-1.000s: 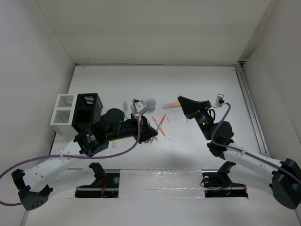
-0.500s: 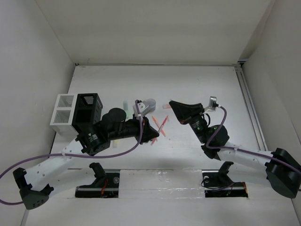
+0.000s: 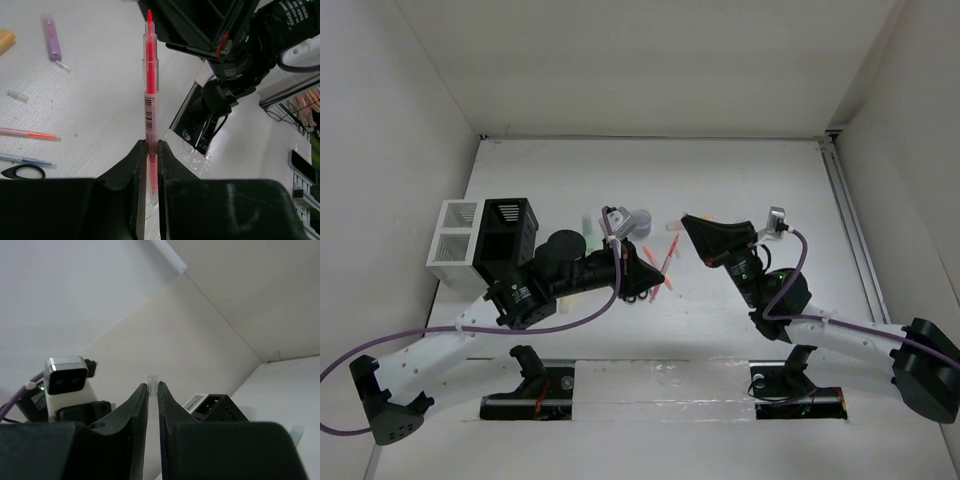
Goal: Sort the stationery into containers
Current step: Close the pen cap on the pen.
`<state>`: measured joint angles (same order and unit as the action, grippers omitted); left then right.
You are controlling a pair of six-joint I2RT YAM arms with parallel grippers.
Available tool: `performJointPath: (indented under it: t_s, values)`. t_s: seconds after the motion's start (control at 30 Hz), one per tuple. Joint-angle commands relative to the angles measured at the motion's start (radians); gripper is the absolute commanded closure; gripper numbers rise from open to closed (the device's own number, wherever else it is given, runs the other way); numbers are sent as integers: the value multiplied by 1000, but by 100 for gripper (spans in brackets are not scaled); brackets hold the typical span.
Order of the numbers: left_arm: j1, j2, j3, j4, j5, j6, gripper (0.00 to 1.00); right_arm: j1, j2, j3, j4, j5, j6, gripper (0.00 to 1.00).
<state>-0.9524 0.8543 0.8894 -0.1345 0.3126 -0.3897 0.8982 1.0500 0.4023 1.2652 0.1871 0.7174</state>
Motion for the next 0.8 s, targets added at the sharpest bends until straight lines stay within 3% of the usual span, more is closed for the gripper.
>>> performJointPath:
  t_s: [0.0,0.33,0.77]
  values:
    - [6,-34,-58,142,-41,-87,100,8,-50,35,376,41,-35,100]
    - [6,-34,-118,288,-18,-103,100,8,-75,53,353,86,-70,100]
    - [6,8,-99,308,19,-84,100,8,27,53,467,49,-41,100]
